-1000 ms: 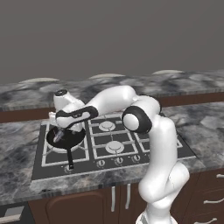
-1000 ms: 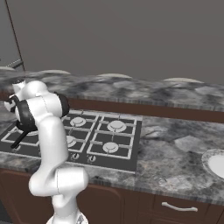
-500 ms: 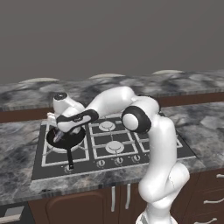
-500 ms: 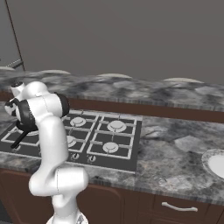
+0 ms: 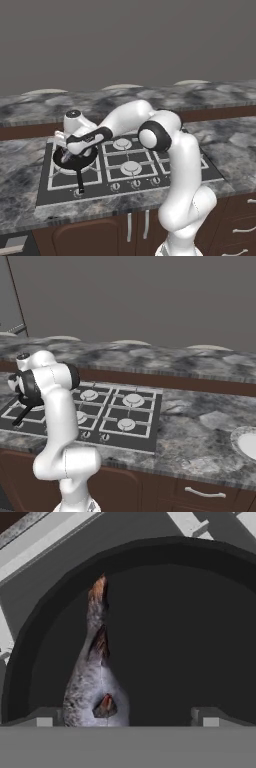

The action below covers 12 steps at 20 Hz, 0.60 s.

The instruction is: Place the fish on the plate and place the cucumber on the same plate.

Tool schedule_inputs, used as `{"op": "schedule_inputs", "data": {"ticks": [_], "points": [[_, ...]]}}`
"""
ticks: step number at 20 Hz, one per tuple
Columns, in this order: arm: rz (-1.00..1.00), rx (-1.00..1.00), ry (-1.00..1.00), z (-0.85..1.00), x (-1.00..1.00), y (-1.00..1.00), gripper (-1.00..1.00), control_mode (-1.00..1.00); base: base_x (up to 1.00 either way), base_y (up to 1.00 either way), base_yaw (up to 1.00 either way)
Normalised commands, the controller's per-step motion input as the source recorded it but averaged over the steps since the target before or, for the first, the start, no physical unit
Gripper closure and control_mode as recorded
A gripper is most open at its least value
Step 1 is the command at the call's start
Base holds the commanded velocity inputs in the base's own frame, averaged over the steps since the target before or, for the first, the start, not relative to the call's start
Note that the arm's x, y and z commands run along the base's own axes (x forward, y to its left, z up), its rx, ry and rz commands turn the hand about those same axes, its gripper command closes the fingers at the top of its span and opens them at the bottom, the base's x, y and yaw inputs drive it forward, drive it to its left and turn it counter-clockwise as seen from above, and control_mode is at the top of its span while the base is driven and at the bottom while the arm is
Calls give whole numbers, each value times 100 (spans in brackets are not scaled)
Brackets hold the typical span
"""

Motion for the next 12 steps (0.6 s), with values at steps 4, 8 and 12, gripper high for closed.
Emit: {"op": "schedule_inputs", "data": {"ticks": [4, 8, 12], "points": [[0, 0, 0, -26, 3, 0, -100, -100, 0, 0, 0], [2, 0, 0, -19, 11, 3, -100, -100, 0, 0, 0], [6, 0, 0, -23, 10, 11, -100, -100, 0, 0, 0]]}}
